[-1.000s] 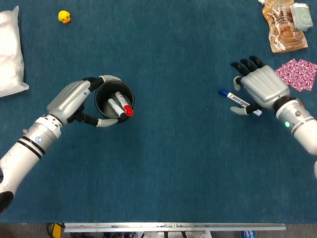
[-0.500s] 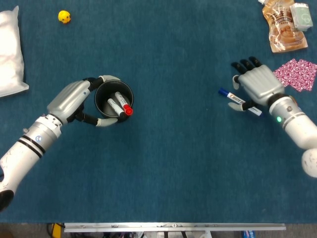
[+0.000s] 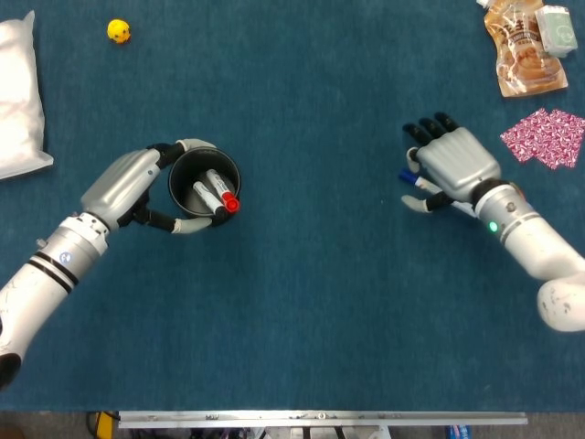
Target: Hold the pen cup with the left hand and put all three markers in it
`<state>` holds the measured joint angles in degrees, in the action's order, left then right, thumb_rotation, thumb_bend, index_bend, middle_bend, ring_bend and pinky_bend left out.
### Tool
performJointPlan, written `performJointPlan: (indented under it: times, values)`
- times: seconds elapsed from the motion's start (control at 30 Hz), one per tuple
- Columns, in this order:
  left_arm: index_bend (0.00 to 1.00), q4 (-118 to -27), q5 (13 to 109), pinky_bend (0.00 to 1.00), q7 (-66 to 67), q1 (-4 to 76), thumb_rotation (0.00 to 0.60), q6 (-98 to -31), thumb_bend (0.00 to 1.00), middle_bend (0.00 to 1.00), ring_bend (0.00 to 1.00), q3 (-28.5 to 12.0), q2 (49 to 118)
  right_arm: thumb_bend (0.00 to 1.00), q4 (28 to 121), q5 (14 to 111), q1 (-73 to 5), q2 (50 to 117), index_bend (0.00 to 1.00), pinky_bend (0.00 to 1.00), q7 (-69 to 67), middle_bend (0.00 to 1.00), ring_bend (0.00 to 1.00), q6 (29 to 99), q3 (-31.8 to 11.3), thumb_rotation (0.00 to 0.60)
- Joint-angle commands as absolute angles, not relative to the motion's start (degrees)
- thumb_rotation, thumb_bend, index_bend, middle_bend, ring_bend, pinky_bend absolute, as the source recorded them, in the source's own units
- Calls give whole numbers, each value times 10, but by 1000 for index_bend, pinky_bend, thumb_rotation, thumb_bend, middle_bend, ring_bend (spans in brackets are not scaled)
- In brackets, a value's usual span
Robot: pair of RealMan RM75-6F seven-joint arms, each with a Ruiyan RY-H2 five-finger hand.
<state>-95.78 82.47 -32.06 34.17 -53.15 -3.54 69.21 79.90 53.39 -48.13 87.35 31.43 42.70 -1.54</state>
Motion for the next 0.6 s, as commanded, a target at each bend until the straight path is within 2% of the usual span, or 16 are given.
performJointPlan:
  times: [0.03,0.43,0.5,0.6]
  values:
    - [202,-958,826,179,-322,340,507,-534,164,320,257,-35,691,283,812,544,-482,872,408,0,313,76,0,430,-11,269]
    - [202,-957,835,179,-330,332,505,-545,165,320,257,-29,687,294,842,564,-482,875,408,0,341,76,0,451,9,270]
    - [202,-957,836,179,-332,331,506,-546,164,320,257,-29,686,295,843,566,-480,878,408,0,340,76,0,455,10,279]
    - [202,-957,838,179,-334,331,505,-548,164,320,257,-28,685,279,839,573,-478,883,408,0,343,76,0,462,12,322]
